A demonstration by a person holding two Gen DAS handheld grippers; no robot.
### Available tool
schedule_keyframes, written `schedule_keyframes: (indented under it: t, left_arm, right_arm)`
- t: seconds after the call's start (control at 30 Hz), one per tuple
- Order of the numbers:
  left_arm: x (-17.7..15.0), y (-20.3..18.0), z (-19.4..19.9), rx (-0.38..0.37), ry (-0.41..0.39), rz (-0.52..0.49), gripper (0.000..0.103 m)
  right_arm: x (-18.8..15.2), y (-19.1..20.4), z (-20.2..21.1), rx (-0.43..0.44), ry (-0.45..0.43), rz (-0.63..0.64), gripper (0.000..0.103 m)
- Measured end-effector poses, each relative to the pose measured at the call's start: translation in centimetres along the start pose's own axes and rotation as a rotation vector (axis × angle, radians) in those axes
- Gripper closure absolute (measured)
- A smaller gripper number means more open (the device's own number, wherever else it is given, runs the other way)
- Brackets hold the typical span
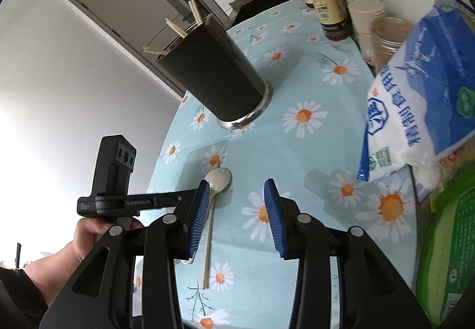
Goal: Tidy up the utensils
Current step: 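Move both open grippers down to the remaining spoon and chopstick on the table, then close the left gripper on a cream spoon while the right gripper grasps a wooden chopstick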
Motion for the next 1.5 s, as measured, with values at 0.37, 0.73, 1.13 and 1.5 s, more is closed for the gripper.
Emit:
schedule_keyframes:
  t: [0.37, 0.73, 1.13, 1.5]
  left_arm:
    - [1.3, -0.4, -0.8, -0.033, 0.054, -0.003, 0.084]
    - [1.5, -0.5, -0.3, -0.048, 0.016, -0.015, 0.093]
    - [1.1, -0.5, 1.7, -0.113, -0.046, 0.001, 0.101]
    - [-0.7, 0.2, 6.3, -0.157, -0.122, -0.014, 0.101]
  right_arm:
    - [0.0, -0.5, 0.5, -0.008, 0.013, -0.006, 0.064]
    - [-0.1, -0.6, -0.2, -0.015, 0.038, 0.002, 0.064]
    - [-0.5, 1.4, -2.7, -0.010, 0.104, 0.036, 0.064]
    - [-0.6, 3.8, -7.2, -0.032, 0.205, 0.034, 0.064]
Point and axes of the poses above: each gripper's, at about its wrist camera, not at the fingertips, and z roughly against the way its jaws point, y to its left, x to its top, the point moved 6 cm from there along -z, roughly the way its jaws point, and after that the axes turned 13 degrees about x, right-handed, at the moved point
